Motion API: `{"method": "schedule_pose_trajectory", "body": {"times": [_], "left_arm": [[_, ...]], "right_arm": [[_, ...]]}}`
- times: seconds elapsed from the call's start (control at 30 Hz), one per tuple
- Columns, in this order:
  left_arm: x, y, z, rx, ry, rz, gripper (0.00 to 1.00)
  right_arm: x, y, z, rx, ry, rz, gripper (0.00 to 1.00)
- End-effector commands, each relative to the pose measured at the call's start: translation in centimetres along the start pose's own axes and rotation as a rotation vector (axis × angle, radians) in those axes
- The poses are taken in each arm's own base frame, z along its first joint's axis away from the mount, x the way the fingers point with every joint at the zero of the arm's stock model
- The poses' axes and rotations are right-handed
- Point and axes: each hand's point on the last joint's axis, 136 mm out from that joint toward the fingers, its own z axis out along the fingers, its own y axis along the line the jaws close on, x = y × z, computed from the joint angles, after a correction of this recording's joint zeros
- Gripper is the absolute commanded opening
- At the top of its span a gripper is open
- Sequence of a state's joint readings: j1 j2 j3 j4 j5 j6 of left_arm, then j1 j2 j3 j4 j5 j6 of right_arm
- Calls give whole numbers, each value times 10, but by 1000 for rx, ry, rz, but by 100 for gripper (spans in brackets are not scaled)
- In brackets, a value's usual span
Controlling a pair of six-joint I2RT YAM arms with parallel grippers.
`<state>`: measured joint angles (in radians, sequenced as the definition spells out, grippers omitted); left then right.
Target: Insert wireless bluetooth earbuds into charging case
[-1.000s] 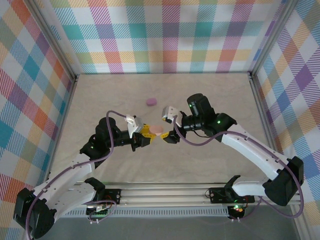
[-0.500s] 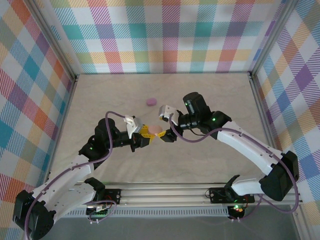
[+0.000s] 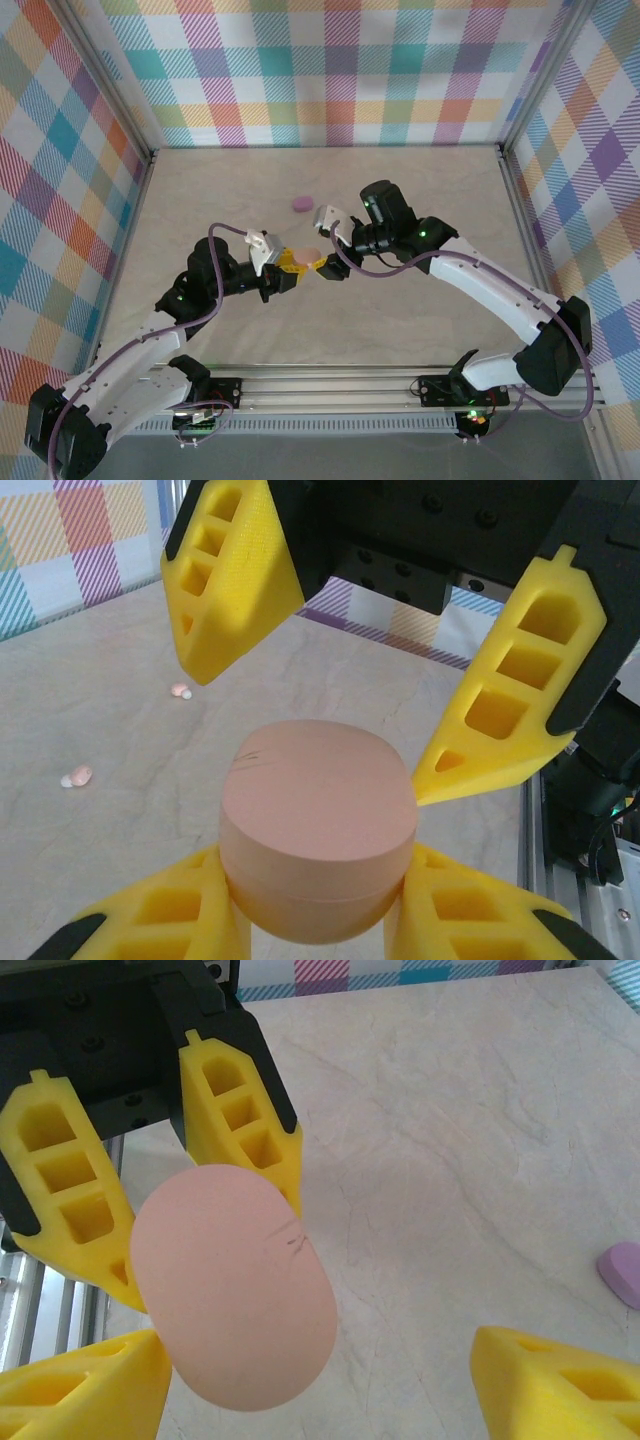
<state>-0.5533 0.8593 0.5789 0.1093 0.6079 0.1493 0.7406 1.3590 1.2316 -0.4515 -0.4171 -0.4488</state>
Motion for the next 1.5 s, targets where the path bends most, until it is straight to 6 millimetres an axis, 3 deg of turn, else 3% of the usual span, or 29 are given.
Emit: {"method": "schedule_pose_trajectory", "body": {"times": [0.0,0.53,0.83,1.1,1.2,1.33,1.47], "left_arm": [[5,-17,-2,84,4,1,17],[8,-7,1,34,9,-29,16],[18,14,0,-89,37,-70,16],[24,26,1,-148,51,-92,16],[24,27,0,-155,51,-90,16],[25,28,-1,-167,53,-85,16],[25,28,-2,-170,49,-83,16]], "right_arm": [[-23,-23,-9,101,-53,-17,77],[-13,-41,-5,141,-4,65,78],[-32,-30,-24,106,-77,51,78],[-35,-30,-40,74,-107,158,78],[-31,-42,-47,118,-103,222,78],[-20,-75,-55,234,-75,381,78],[17,-119,-60,442,10,626,74]]}}
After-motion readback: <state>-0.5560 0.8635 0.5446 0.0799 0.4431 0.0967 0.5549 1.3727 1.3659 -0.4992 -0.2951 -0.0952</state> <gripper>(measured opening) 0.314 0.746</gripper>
